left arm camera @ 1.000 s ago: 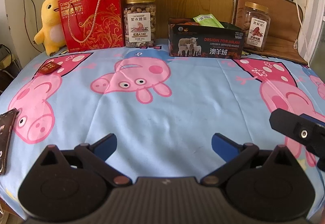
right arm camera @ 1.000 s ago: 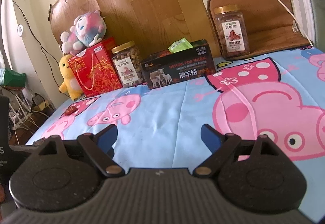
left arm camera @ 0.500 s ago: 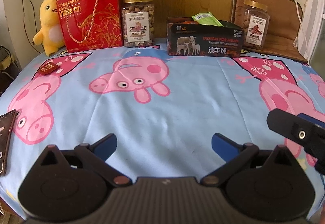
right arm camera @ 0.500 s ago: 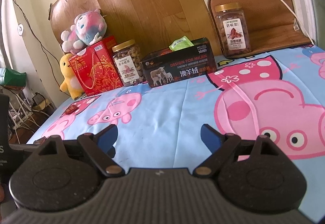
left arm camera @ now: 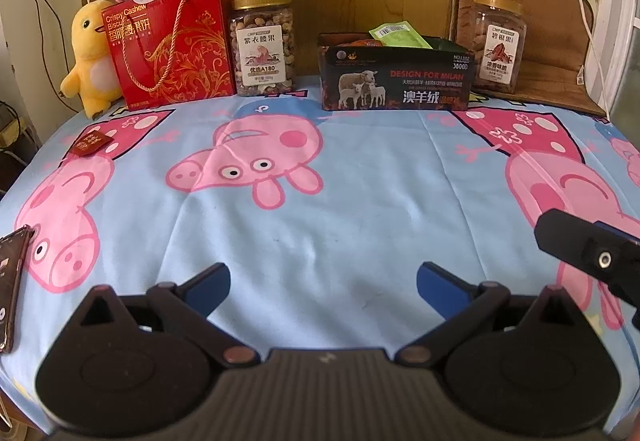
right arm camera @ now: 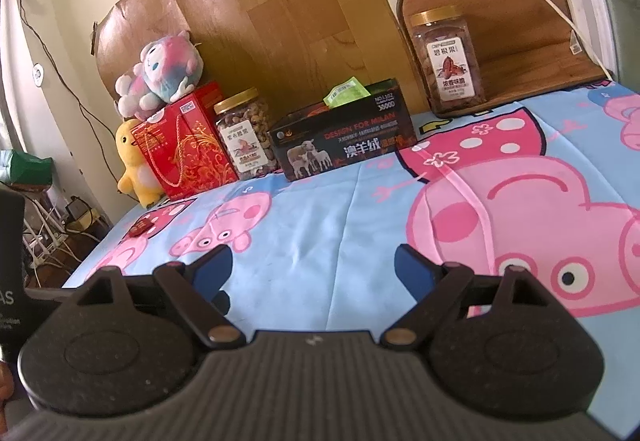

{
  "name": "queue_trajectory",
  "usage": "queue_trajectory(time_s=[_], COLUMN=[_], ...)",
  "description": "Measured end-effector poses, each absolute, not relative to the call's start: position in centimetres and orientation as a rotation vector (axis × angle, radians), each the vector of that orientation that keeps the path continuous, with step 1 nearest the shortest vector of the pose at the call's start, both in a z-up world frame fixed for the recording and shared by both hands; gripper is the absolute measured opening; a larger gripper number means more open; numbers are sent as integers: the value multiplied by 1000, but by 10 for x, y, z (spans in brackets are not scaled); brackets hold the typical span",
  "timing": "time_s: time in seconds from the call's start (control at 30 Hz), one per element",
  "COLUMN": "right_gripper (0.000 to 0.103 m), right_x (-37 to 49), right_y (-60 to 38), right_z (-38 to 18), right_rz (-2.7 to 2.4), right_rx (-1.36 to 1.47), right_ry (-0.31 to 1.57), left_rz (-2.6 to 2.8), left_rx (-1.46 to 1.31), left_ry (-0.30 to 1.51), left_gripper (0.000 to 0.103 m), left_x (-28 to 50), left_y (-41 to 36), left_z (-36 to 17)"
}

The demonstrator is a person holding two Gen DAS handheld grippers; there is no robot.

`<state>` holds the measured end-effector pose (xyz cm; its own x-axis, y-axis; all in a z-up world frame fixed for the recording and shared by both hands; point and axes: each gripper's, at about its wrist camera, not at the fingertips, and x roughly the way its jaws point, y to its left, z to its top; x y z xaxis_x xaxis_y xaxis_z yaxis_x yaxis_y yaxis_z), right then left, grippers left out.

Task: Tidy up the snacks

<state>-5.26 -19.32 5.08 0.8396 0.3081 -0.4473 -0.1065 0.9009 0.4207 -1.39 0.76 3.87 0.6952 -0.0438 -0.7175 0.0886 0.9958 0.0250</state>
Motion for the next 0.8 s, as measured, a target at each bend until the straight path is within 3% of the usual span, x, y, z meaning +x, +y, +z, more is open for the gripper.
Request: queue_trajectory(time_s=[0.8], right_gripper=[90], right_x=[-52], right_y=[-191], right_z=[50], right_rz=[236], right_rx=[391], right_ry=[544], left_rz=[-72], left_rx=[42], left_ry=[797], left_gripper=[103], left_x=[-17], left_y=[13], left_z=[40])
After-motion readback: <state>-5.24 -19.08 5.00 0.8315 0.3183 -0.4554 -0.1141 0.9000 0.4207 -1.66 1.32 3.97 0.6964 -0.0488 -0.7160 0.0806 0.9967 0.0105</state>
